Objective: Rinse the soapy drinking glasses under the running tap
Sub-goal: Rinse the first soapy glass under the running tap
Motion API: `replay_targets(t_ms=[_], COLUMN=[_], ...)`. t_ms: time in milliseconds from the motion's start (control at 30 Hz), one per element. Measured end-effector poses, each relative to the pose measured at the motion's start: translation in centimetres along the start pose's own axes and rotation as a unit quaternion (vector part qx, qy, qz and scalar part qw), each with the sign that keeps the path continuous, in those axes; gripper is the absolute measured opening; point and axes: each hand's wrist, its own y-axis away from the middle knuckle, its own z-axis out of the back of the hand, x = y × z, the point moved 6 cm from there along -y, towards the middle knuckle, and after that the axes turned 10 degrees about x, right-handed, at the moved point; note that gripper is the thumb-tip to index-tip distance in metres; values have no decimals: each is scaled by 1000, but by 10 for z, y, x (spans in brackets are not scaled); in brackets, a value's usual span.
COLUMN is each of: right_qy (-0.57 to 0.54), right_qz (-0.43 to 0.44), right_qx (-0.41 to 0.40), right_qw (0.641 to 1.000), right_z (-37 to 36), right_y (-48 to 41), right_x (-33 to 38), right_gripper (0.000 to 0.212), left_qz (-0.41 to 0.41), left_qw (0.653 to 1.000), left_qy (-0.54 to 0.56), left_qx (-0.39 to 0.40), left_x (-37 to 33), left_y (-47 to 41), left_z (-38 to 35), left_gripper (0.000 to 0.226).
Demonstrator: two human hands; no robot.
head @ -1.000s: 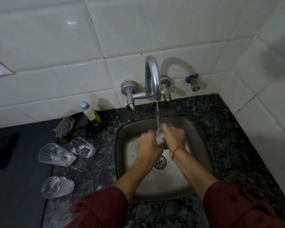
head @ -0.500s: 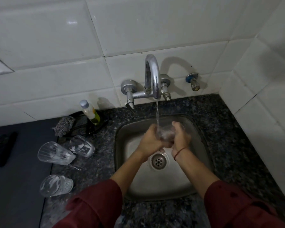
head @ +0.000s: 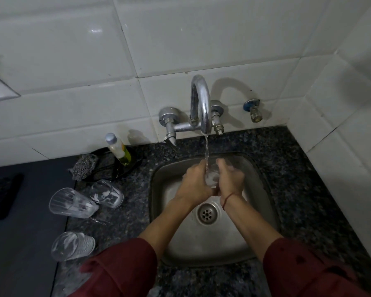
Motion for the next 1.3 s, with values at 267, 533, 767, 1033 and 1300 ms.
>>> replay_targets(t_ms=[267, 533, 767, 1033, 1300], right_qy=[244, -55, 192, 162, 398], right_qz=[143, 75, 183, 142, 405], right_qx=[-71, 392, 149, 220, 139], right_qw=[957, 915, 953, 951, 811], right_z=[-7, -44, -42, -36, -32], right_y=[27, 19, 20, 15, 62], right_x=[27, 22, 24, 17, 35], right_gripper=[25, 53, 43, 44, 17], left_qz=[101, 119, 38, 20, -9], left_qw=[992, 777, 970, 948, 961], left_qy=[40, 503, 234, 315, 192], left_qx=[66, 360, 56, 33, -200], left_x=[17, 29, 33, 40, 43], left_y=[-5, 20, 3, 7, 3], left_z=[-3, -26, -22, -23, 15], left_gripper=[17, 36, 22, 38, 20])
